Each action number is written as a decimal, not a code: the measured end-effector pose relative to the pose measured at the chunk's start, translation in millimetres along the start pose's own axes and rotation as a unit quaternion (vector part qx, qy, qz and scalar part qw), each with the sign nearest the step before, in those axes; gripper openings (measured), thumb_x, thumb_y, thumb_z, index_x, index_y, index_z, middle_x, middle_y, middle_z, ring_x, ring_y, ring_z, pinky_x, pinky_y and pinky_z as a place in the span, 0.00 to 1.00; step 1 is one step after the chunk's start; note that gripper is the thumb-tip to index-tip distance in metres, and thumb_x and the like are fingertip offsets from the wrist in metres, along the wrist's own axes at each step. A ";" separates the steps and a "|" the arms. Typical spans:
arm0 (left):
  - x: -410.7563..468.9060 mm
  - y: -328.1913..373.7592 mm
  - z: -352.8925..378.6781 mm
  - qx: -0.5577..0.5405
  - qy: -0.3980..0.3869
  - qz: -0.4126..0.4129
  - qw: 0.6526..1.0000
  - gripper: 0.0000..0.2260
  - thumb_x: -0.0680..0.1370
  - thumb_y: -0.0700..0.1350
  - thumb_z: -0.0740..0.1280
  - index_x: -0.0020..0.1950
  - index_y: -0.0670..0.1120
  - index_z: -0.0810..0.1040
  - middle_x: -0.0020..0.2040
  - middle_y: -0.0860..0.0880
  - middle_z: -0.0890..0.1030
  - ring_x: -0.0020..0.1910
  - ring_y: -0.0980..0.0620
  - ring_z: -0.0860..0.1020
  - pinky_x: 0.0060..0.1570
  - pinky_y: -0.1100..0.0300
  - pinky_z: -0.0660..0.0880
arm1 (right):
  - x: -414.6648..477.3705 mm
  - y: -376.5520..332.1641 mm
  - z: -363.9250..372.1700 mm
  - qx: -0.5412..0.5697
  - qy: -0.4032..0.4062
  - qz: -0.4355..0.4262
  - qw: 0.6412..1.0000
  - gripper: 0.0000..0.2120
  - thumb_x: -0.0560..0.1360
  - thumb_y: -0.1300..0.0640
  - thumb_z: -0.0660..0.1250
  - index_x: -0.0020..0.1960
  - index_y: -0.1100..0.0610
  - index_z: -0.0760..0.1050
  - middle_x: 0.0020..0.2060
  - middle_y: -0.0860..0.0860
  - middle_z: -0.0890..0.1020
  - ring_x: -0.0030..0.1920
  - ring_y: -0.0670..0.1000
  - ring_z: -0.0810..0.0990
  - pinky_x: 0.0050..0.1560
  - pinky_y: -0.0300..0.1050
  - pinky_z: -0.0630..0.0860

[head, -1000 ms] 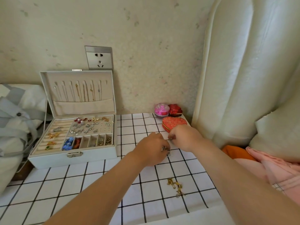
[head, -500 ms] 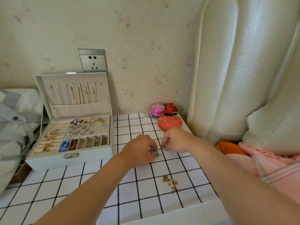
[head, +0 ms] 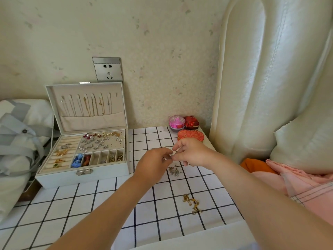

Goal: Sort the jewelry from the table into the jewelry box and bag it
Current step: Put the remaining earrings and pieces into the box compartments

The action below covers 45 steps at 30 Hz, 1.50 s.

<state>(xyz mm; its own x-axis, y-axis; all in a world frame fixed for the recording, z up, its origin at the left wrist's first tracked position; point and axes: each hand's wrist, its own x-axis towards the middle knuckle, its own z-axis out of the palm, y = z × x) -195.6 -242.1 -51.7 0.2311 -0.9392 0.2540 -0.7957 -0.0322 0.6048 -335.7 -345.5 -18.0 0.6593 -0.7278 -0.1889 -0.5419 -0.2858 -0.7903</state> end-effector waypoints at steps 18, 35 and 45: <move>-14.4 -13.8 -7.9 0.090 -0.016 -0.002 0.996 0.10 0.81 0.48 0.63 0.60 0.55 0.81 0.56 0.57 0.81 0.54 0.57 0.77 0.55 0.57 0.75 | -0.1 -4.8 6.2 -0.257 -0.084 0.011 0.963 0.08 0.68 0.54 0.80 0.46 0.50 0.86 0.45 0.44 0.86 0.48 0.46 0.82 0.56 0.48 0.80; -19.9 -37.3 -94.8 0.098 0.059 0.043 0.993 0.09 0.81 0.46 0.65 0.57 0.53 0.83 0.50 0.54 0.80 0.43 0.58 0.72 0.48 0.57 0.74 | 1.1 -75.1 33.5 -0.049 -0.026 -0.081 0.995 0.04 0.75 0.56 0.72 0.45 0.54 0.85 0.39 0.46 0.87 0.30 0.47 0.80 0.39 0.37 0.76; -48.4 -99.5 -177.0 0.074 0.094 -0.075 0.990 0.04 0.77 0.46 0.70 0.50 0.55 0.80 0.45 0.58 0.82 0.40 0.62 0.76 0.48 0.57 0.76 | 32.5 -141.2 117.0 -0.057 0.023 -0.153 0.986 0.02 0.72 0.51 0.76 0.40 0.47 0.85 0.37 0.41 0.84 0.41 0.40 0.81 0.50 0.44 0.80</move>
<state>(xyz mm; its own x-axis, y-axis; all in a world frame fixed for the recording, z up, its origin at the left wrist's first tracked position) -28.6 -132.9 9.4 0.4428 -0.8399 0.3138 -0.8142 -0.2301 0.5330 -176.7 -255.8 19.3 0.7782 -0.6234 0.0761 -0.3786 -0.5623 -0.7352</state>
